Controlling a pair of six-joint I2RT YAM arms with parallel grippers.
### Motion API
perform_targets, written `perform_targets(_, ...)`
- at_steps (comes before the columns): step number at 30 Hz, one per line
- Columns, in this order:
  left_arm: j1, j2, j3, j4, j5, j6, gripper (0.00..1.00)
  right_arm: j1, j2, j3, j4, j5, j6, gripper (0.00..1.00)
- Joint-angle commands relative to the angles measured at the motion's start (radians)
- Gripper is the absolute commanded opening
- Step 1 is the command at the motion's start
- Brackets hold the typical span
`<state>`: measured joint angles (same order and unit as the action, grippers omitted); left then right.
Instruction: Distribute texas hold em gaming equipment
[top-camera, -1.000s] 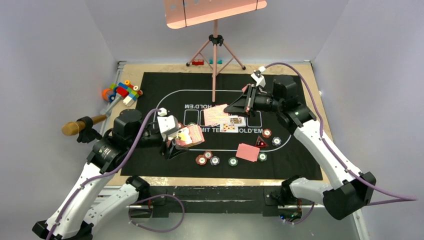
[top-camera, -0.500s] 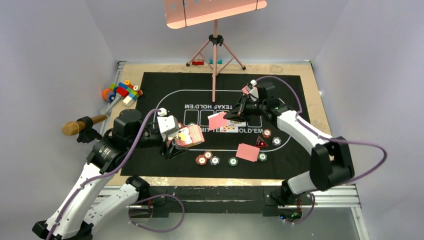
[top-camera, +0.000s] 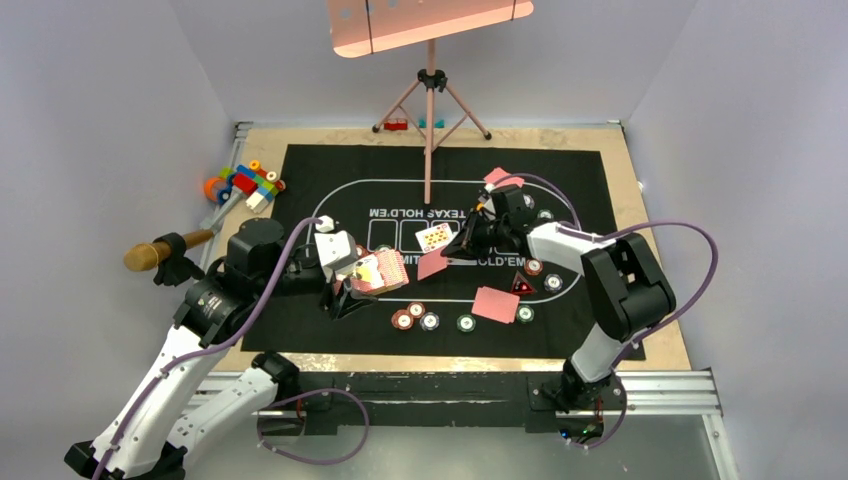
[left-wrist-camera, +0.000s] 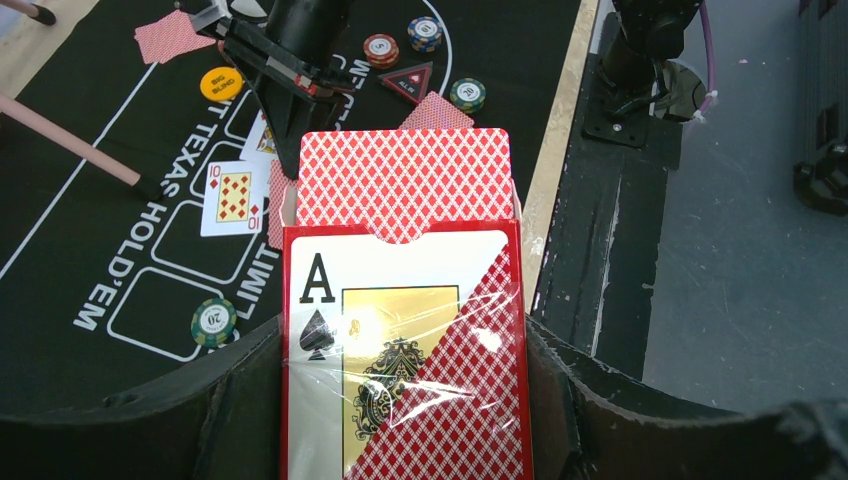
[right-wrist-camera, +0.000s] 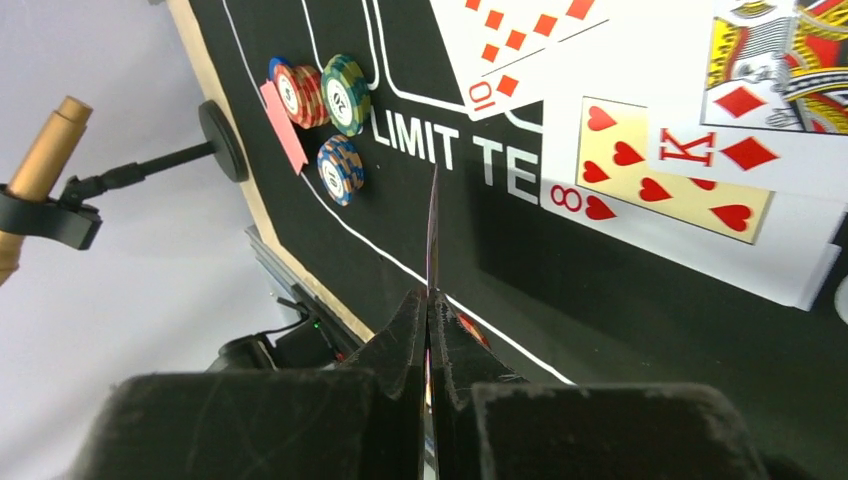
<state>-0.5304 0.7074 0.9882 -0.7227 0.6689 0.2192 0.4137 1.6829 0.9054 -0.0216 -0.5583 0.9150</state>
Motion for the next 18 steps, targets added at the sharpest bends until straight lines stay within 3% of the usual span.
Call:
perform_targets(1,0.006,-0.005,0.036,0.042,0.02,-0.002,0.0,0.039,0.007,0.015,0.071,0.032,-0.017,0.0)
perform_targets(14,0.006,-0.011,0.03,0.041,0.019,-0.004,0.0,0.076,0.034,0.026,-0.138,0.207,-0.121,0.0)
perform_targets(18,0.006,-0.011,0.031,0.042,0.02,-0.005,0.0,0.083,0.047,0.059,-0.212,0.228,-0.154,0.12)
